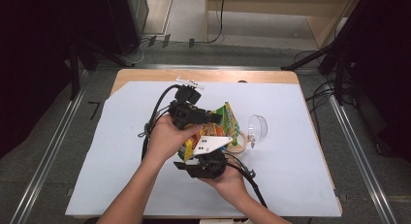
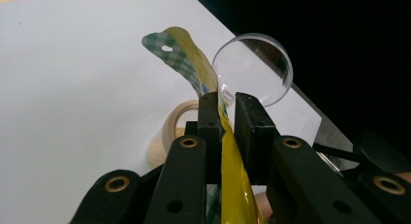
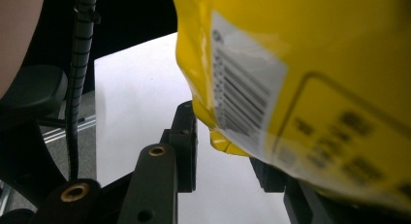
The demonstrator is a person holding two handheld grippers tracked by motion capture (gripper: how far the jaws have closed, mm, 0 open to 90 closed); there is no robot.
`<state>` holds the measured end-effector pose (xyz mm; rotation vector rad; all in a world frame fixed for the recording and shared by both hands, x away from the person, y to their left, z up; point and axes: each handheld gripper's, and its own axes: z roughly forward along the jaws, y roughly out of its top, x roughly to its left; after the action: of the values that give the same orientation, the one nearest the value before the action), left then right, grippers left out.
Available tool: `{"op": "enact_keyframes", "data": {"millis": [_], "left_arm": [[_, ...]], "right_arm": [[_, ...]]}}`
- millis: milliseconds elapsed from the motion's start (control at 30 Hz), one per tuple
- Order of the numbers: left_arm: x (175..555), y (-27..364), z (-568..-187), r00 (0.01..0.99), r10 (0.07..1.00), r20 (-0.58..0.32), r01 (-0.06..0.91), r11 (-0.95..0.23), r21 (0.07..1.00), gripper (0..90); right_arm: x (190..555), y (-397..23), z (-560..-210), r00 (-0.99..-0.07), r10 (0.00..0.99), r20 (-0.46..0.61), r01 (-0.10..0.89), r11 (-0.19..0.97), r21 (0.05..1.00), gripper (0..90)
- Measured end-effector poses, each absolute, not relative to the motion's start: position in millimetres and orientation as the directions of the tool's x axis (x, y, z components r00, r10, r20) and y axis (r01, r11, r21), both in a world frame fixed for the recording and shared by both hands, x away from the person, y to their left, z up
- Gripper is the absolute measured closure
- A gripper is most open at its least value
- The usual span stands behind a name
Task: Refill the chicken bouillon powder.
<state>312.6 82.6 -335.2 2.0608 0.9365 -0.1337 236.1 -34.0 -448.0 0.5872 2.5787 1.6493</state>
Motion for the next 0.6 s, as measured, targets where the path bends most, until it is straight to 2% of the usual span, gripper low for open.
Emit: {"op": "enact_keyframes", "data": {"millis": [600], "left_arm": [[308.2, 98.4, -339.3, 0.714, 0.556, -0.426, 0.674, -0.379, 0.634, 85.3]], "right_arm": [[231.8, -26.8, -460.3, -0.938, 0.302, 0.17, 0.286, 0.401, 0.87, 59.9]]}}
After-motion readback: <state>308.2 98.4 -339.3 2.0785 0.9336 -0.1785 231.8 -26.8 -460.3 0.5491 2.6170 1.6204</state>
